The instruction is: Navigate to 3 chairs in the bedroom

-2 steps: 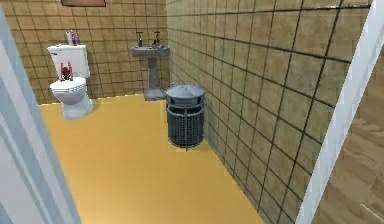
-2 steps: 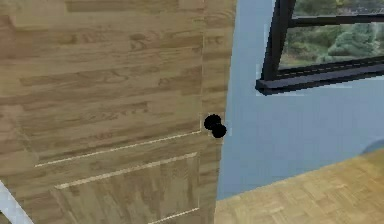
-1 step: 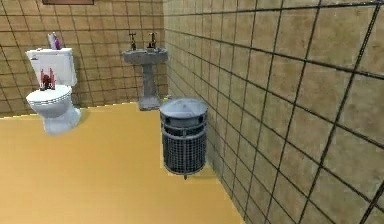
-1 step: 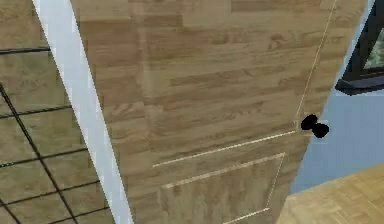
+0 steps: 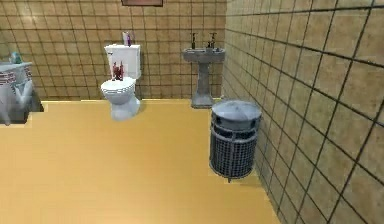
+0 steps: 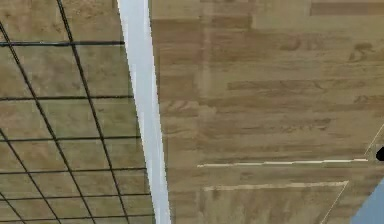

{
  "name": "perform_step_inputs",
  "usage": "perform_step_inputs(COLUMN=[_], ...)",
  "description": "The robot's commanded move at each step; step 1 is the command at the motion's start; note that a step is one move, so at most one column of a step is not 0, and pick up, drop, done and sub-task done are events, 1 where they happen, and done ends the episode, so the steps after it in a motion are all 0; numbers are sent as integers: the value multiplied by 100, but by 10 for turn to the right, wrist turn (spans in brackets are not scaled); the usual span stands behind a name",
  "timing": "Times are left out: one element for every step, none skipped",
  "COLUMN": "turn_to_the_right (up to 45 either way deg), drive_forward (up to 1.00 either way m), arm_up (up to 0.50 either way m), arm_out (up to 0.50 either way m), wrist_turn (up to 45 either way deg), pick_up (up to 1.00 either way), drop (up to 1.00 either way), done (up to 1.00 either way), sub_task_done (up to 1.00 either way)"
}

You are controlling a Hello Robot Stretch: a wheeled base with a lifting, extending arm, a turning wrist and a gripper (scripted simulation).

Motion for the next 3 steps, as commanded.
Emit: perform_step_inputs(turn_to_the_right=[0, -450, -360], drive_forward=[30, 0, 0], arm_up=[0, 0, 0], arm_out=[0, 0, 0], wrist_turn=[0, 0, 0], pick_up=[0, 0, 0], drop=[0, 0, 0], done=[0, 0, 0], sub_task_done=[0, 0, 0])
